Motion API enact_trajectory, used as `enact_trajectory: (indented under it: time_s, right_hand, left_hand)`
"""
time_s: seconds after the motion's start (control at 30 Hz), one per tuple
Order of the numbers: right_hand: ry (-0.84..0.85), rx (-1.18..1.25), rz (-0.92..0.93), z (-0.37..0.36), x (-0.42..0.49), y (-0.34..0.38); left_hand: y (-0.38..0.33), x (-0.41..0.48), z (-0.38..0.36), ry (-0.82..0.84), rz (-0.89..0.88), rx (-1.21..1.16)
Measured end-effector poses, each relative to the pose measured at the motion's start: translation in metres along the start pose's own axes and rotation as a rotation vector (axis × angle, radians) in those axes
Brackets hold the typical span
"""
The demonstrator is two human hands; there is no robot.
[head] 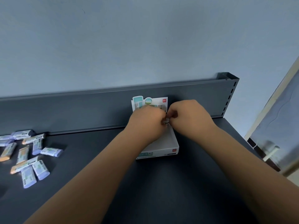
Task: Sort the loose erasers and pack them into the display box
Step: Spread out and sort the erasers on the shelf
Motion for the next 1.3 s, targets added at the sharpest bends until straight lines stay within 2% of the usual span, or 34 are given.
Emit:
enact_trajectory:
  time_s: [0.17,0.33,0.53,1.3]
  right_hand:
    - [0.031,0.028,0.019,-0.007,0.001,0.000]
    - [0.030,-0.071,0.065,-0.019,0.001,0.003]
    - [0.017,-0.150,0.038,-0.026,0.000,0.001]
    - [-0.034,-0.241,0.032,-0.028,-0.005,0.008]
  left_hand:
    - [0.001,-0.002,0.001,-0.039,0.013,0.058]
    - [0.000,-0.007,-0.001,-0.094,-0.018,0.092]
    - [-0.001,-0.008,0.000,-0.142,0.057,0.091]
    - [-0.006,-0.015,-0.001,-0.058,0.178,0.171]
Point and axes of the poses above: each hand's wrist, its own x-axis towards the middle knuckle, its own z-axis out of the back of the hand, y = z × x, the point moved 6 cm from there along x, towards the middle knuckle, and after that the axes turned 5 degrees about y, right-handed, at the moved point
